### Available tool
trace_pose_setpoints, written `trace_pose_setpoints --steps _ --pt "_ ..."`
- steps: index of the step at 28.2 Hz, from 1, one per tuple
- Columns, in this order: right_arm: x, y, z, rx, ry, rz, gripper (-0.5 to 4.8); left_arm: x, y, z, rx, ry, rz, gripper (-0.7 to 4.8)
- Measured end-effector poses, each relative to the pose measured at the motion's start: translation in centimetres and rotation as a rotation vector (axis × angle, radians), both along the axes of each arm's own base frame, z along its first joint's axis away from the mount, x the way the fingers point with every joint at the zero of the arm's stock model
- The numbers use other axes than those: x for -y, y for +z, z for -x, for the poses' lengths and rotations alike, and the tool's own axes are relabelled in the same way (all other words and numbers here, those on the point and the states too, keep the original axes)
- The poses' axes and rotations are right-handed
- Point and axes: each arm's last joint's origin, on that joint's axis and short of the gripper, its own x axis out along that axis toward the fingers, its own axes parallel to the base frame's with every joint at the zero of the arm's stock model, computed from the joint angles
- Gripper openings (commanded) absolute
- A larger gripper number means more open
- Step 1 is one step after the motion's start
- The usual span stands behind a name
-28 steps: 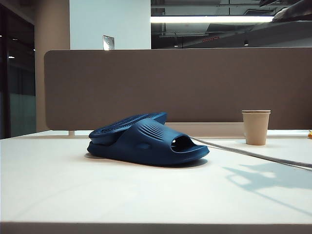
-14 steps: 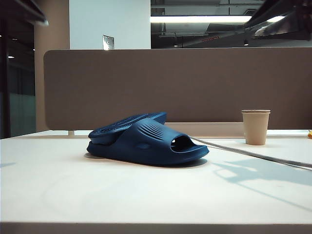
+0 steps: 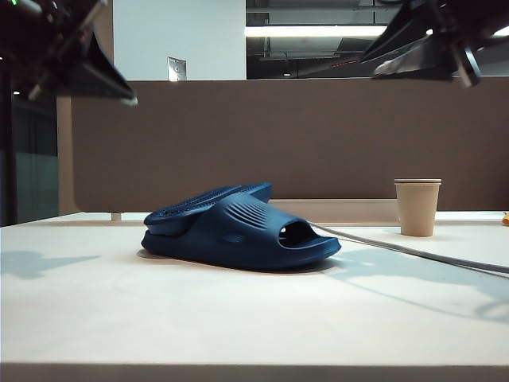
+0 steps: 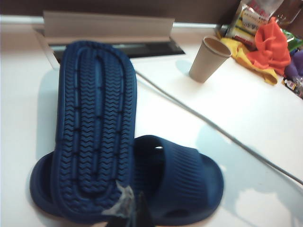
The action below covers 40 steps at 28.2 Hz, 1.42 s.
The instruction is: Interlock the pair of blue slippers on the table with their fronts facing up.
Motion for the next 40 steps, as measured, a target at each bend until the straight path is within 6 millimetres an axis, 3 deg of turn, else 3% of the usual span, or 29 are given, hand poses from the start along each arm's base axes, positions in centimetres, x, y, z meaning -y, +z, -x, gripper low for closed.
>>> trace_pose_setpoints --steps 5,7,9,21,31,40 --pt "-1.5 -0.9 -1.9 -0.028 0.052 -0.001 1.44 0.6 -1.7 -2.3 -0.036 -0.029 0.049 0.08" --pt "-2.5 -1.6 -2.7 -0.058 0.078 0.003 1.44 0.6 -2.6 -3.2 -0.044 -0.025 0.06 1.01" --pt "-2.9 -2.0 -3.2 -0.074 0.087 0.002 1.44 0.7 -3.3 -3.7 -0.057 -0.02 0.066 1.58" --pt "-4.3 -2.8 -3.2 -0.102 0.126 0.007 1.44 1.1 -8.5 -5.7 -0.43 0.049 0.247 1.57" --pt "-4.3 -2.8 -3.1 -0.104 0.152 -0.002 1.44 1.0 -9.3 -5.6 -0.597 0.123 0.333 1.55" --pt "-6.2 -2.9 -2.2 -0.037 0.352 0.01 1.48 0.8 -10.1 -5.2 -0.673 0.193 0.291 1.57"
